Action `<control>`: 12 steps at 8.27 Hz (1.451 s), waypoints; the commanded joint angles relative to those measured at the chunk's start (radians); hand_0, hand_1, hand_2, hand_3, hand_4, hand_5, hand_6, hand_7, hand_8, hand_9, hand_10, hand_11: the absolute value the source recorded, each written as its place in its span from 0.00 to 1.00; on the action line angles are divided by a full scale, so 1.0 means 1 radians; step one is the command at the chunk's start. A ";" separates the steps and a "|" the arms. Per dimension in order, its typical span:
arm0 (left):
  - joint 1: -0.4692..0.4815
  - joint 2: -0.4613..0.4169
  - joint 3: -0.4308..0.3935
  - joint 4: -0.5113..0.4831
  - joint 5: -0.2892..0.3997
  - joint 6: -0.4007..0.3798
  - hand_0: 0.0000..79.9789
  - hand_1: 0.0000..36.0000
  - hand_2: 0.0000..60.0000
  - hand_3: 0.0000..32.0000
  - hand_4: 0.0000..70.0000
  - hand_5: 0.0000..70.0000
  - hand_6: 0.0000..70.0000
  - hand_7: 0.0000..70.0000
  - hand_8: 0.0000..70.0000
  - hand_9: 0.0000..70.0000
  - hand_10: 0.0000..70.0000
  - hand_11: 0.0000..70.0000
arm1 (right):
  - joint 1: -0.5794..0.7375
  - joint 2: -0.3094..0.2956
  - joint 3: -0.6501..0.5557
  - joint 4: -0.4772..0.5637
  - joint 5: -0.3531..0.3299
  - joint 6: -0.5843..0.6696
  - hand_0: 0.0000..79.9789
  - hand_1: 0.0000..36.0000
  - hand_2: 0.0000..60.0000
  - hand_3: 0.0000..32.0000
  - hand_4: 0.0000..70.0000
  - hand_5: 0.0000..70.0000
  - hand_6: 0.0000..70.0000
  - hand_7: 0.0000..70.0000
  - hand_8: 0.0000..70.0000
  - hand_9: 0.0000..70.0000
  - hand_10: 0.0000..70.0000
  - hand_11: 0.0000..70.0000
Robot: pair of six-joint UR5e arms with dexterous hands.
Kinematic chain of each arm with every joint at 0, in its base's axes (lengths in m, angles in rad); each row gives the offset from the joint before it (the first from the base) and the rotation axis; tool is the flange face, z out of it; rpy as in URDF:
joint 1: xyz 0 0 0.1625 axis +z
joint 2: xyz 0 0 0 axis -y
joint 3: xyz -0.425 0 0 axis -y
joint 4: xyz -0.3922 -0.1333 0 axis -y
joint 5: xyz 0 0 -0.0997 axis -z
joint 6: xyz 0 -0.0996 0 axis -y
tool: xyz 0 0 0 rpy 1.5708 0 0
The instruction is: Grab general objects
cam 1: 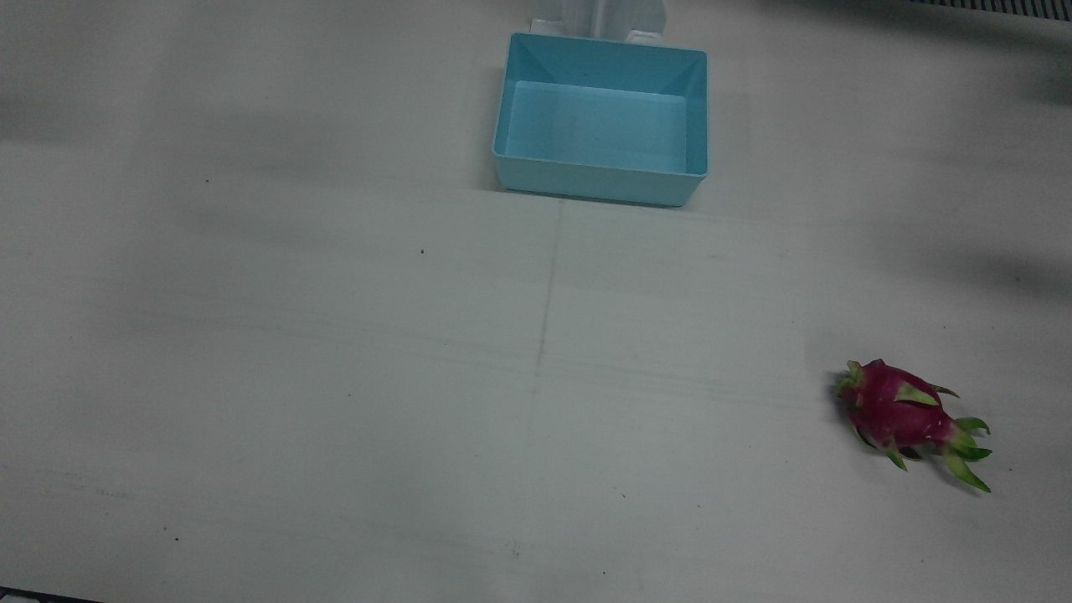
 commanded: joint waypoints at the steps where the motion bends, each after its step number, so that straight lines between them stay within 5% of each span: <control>1: 0.006 0.016 0.002 -0.085 0.100 -0.033 0.63 0.46 0.02 1.00 0.00 0.00 0.00 0.00 0.00 0.00 0.00 0.00 | 0.000 0.000 0.000 0.000 -0.002 -0.001 0.00 0.00 0.00 0.00 0.00 0.00 0.00 0.00 0.00 0.00 0.00 0.00; 3: 0.099 0.036 0.011 -0.015 0.121 -0.029 0.60 0.38 0.02 1.00 0.00 0.00 0.00 0.00 0.00 0.00 0.00 0.00 | 0.000 0.000 0.000 0.000 -0.002 -0.001 0.00 0.00 0.00 0.00 0.00 0.00 0.00 0.00 0.00 0.00 0.00 0.00; 5: 0.202 0.056 0.011 -0.030 0.102 -0.033 0.63 0.46 0.01 1.00 0.00 0.00 0.00 0.00 0.00 0.00 0.00 0.00 | 0.000 0.000 -0.001 0.000 -0.002 -0.001 0.00 0.00 0.00 0.00 0.00 0.00 0.00 0.00 0.00 0.00 0.00 0.00; 8: 0.404 0.054 0.015 -0.068 -0.046 -0.024 0.67 0.54 0.02 1.00 0.00 0.00 0.00 0.00 0.00 0.00 0.00 0.00 | 0.000 0.000 0.000 0.000 -0.002 -0.001 0.00 0.00 0.00 0.00 0.00 0.00 0.00 0.00 0.00 0.00 0.00 0.00; 11: 0.436 -0.028 0.270 -0.163 -0.088 -0.030 0.65 0.50 0.03 1.00 0.00 0.00 0.00 0.00 0.00 0.00 0.00 0.00 | -0.001 0.000 0.000 0.000 0.000 0.001 0.00 0.00 0.00 0.00 0.00 0.00 0.00 0.00 0.00 0.00 0.00 0.00; 12: 0.437 -0.032 0.280 -0.174 -0.112 -0.027 0.64 0.49 0.04 1.00 0.00 0.00 0.00 0.00 0.00 0.00 0.00 0.00 | 0.000 0.000 0.000 0.000 0.000 0.001 0.00 0.00 0.00 0.00 0.00 0.00 0.00 0.00 0.00 0.00 0.00 0.00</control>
